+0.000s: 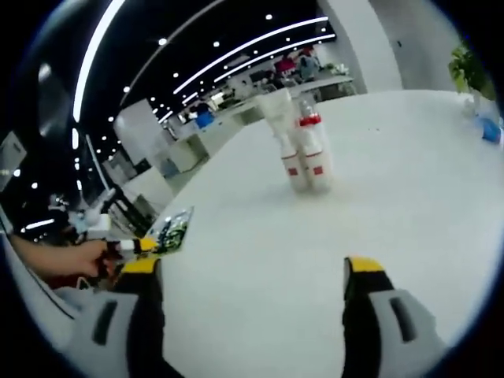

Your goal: Arrange the skincare products in the storage area until every visible bottle or jar stands upright without overlapping.

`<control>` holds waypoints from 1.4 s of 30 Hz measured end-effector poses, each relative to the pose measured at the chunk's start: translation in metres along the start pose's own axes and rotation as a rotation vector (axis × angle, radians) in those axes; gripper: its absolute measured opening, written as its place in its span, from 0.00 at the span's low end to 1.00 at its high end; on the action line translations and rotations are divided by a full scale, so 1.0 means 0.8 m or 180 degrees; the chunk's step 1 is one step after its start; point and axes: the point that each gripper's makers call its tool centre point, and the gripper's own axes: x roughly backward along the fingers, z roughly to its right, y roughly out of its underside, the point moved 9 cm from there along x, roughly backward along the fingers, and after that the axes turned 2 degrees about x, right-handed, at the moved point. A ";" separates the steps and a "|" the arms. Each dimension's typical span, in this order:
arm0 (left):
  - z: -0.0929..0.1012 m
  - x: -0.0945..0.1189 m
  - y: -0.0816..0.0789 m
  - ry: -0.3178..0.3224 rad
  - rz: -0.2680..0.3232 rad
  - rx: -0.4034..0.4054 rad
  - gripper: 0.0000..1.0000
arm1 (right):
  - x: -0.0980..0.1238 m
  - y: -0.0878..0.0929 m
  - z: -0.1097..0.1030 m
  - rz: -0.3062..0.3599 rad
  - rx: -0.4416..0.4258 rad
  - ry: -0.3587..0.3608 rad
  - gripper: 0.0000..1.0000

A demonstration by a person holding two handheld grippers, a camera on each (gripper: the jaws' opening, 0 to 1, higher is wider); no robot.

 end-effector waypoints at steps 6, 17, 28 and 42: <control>-0.004 -0.003 -0.003 -0.0114 -0.0066 -0.0221 0.10 | 0.002 0.006 0.004 -0.0033 -0.0018 0.0043 0.89; -0.004 0.010 -0.003 0.0165 -0.0106 0.0267 0.00 | 0.000 0.008 0.001 -0.0074 -0.0042 0.0029 0.86; 0.030 0.030 -0.002 0.1159 -0.0094 0.1072 0.00 | -0.026 0.011 -0.027 -0.0308 -0.0219 -0.0469 0.67; 0.088 0.060 0.003 0.1751 -0.0055 0.1076 0.00 | -0.047 0.016 -0.056 -0.0361 -0.0696 -0.0947 0.66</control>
